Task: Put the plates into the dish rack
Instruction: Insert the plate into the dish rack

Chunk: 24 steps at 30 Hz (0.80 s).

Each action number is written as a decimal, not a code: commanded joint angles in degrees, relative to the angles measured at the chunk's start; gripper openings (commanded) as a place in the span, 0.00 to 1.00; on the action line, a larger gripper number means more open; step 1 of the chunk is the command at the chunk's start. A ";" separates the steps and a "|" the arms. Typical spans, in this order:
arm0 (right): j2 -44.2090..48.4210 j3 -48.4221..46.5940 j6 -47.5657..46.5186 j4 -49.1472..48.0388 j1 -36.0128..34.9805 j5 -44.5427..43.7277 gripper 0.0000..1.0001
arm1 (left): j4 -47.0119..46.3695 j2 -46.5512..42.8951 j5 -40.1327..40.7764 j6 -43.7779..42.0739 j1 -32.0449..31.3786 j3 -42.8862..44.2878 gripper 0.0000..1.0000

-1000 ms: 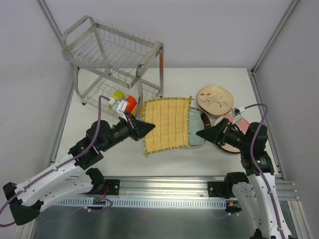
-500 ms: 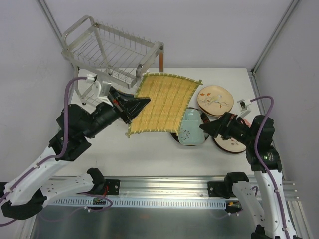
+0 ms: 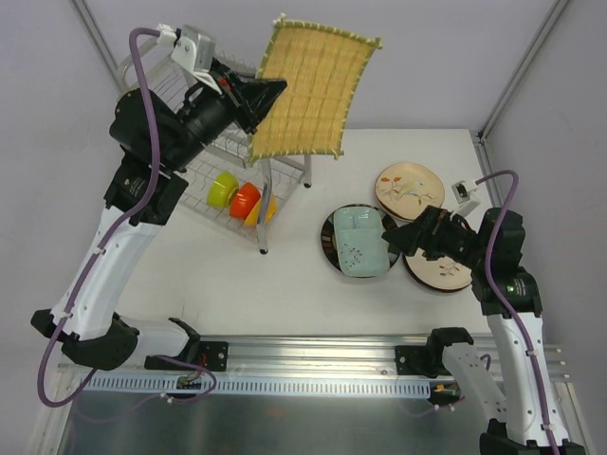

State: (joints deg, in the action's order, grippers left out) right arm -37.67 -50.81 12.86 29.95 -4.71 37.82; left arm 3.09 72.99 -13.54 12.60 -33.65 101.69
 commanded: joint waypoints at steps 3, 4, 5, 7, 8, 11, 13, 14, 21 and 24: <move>-1.26 -1.76 -2.23 0.11 0.40 0.41 1.00 | -7.05 3.82 -5.18 -2.67 4.46 14.21 0.00; -1.61 -1.58 -2.23 -0.07 0.40 1.02 1.00 | -7.22 4.43 -5.01 -3.36 5.43 15.37 0.00; -1.70 -1.40 -2.23 -0.59 0.32 1.20 0.99 | -7.40 5.40 -5.00 -3.72 7.18 16.95 0.00; -2.14 -0.79 -2.14 -1.39 0.40 2.16 1.00 | -9.06 6.28 -3.44 -5.30 9.12 17.49 0.00; -2.32 -0.61 -2.14 -2.09 0.40 2.60 1.00 | -9.85 6.37 -2.81 -5.74 11.30 17.49 0.00; -3.19 0.09 -2.84 -3.06 0.40 3.92 1.00 | -15.72 6.46 -2.19 -5.57 15.61 14.86 0.00; -3.81 -0.08 -3.80 -2.97 0.40 4.10 1.00 | -18.64 6.99 -3.24 -3.82 20.80 12.75 0.00; -4.34 -0.17 -4.68 -2.71 0.40 4.19 1.00 | -20.74 7.34 -3.51 -3.55 22.03 12.40 0.00; -6.97 -0.96 -7.59 -3.06 0.40 5.85 0.99 | -28.22 11.90 -7.19 -2.68 31.79 15.11 0.00; -8.64 -0.70 -7.85 -4.02 0.32 6.91 1.00 | -31.38 14.89 -8.08 -0.39 36.36 17.14 0.00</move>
State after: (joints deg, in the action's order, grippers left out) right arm -45.10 -50.74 7.33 28.86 -4.60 41.78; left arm -15.09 87.37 -19.62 9.89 -0.32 114.56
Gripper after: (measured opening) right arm 0.993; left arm 0.100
